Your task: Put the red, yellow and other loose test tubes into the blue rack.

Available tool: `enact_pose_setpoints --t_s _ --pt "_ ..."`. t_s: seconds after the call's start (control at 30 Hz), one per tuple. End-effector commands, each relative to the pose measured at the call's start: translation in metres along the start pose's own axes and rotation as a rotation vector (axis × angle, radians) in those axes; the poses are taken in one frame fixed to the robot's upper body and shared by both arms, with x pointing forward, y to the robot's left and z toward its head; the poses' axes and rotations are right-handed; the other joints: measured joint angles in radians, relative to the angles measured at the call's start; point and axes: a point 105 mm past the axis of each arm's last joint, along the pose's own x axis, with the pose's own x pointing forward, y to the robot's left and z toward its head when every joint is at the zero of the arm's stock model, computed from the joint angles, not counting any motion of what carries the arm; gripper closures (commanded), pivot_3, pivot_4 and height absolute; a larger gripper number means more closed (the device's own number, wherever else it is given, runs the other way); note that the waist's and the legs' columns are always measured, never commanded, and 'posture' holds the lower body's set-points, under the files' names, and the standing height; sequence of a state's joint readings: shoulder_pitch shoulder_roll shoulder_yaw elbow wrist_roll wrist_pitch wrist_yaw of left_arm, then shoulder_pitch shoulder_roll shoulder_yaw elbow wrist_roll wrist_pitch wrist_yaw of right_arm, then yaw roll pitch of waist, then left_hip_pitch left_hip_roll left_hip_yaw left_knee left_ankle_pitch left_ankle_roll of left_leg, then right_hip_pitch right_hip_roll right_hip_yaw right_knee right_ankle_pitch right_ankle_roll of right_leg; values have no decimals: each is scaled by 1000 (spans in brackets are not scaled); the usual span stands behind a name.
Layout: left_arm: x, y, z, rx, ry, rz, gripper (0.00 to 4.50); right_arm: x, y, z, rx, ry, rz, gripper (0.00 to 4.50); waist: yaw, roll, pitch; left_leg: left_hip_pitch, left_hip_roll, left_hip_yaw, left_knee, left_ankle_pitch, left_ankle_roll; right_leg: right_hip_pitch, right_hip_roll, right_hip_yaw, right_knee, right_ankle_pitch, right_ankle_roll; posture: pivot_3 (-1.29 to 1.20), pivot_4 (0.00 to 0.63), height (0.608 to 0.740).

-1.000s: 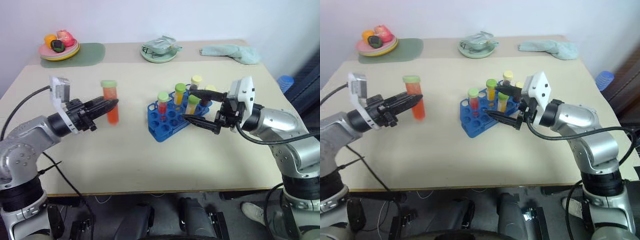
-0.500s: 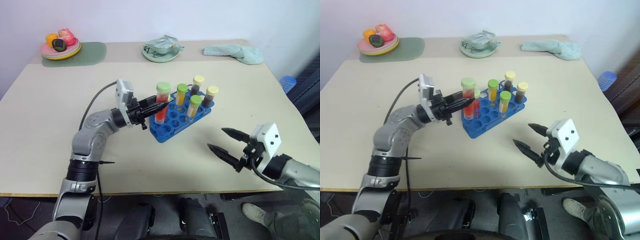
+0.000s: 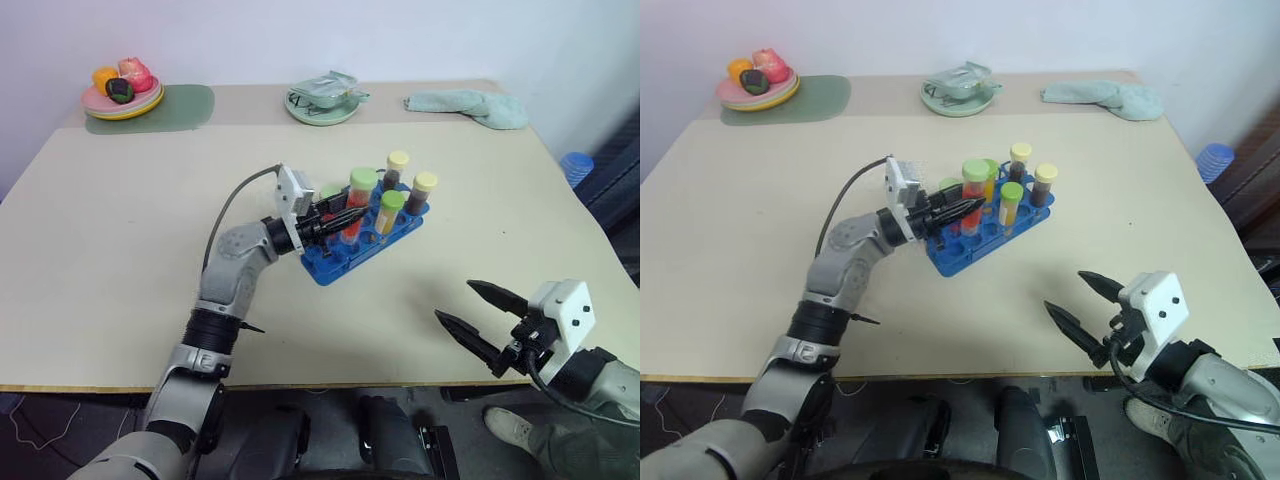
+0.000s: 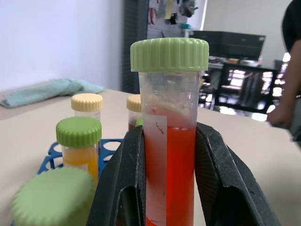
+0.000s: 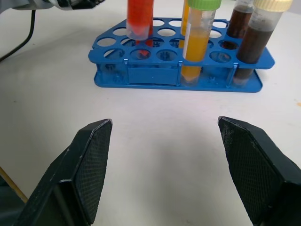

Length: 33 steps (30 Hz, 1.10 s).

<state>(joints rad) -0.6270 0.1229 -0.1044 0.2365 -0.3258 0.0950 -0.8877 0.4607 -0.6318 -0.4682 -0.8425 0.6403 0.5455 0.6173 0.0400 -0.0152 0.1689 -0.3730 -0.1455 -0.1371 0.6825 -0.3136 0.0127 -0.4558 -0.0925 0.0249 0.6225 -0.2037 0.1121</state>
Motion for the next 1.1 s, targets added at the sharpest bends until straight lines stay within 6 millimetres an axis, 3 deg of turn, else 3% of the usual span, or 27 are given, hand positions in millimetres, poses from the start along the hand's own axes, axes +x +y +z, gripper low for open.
enact_pose_setpoints --t_s 0.03,0.7,1.1 --pt "0 -2 7 83 -24 30 3701 0 5 11 -41 -46 9 815 0 0 0 0 0 0 0 0 0 0 0 0 0 0 0 0 150 740" --pt "-1 -12 -9 14 0 61 3701 6 9 24 -49 -57 23 815 1 1 0 0 1 0 0 0 0 1 1 0 -2 0 0 0 150 740" --pt "-1 -6 -27 0 41 80 3701 7 12 26 -34 -58 9 815 1 1 -1 1 1 0 0 0 0 3 1 0 -2 0 1 0 150 740"
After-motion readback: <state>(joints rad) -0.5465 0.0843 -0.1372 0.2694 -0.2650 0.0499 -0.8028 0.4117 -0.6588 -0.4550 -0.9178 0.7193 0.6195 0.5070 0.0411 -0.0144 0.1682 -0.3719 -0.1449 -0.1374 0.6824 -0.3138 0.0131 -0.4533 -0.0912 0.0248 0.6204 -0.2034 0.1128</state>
